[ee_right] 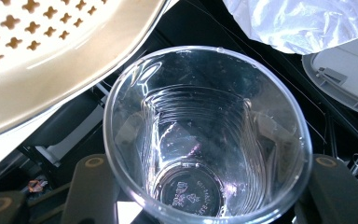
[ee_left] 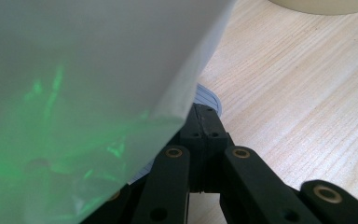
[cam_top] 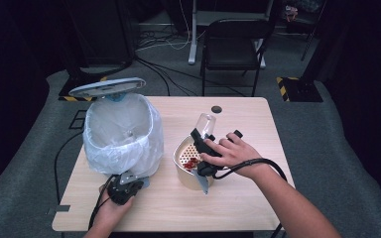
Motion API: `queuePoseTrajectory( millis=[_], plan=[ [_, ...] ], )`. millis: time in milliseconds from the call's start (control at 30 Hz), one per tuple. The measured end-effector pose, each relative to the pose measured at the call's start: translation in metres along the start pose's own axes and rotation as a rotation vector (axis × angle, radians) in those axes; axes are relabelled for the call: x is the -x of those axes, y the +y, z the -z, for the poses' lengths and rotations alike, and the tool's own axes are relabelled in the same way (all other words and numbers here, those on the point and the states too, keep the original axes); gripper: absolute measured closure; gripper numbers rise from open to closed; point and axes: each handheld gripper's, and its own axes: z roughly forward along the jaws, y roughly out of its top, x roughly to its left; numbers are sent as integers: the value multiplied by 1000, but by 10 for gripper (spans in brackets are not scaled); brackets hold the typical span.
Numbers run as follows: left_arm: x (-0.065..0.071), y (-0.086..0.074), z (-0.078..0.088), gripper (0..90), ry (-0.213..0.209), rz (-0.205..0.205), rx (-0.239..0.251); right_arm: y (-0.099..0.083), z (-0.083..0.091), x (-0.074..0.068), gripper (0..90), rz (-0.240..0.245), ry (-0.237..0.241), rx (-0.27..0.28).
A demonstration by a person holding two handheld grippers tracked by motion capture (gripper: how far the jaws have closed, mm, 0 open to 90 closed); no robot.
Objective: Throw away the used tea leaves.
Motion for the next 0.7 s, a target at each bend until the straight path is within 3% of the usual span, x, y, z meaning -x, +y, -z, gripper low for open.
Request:
queuePoseTrajectory(
  millis=[133,233,267,367,500,533,600,633,700],
  plan=[
    [0,0,0,900,-1,0,0,-1,1,1,433,5,-4,-5],
    [0,0,0,900,-1,0,-1,1,2,1,433,-17,-4,-7],
    [0,0,0,900,0,0,0,1,2,2,433,4,-9,7],
    [0,0,0,900,3,0,1,1,2,3,432,6,8,9],
    [0,0,0,900,0,1,0,-2,1,10,431,-57,57,52],
    [0,0,0,900,3,0,1,-4,2,12,431,-64,61,24],
    [0,0,0,900,-1,0,-1,-6,2,13,432,-107,74,17],
    [0,0,0,900,-1,0,0,-8,2,16,432,-95,105,24],
    [0,0,0,900,-1,0,-1,-10,1,19,432,-116,111,51]
  ],
)
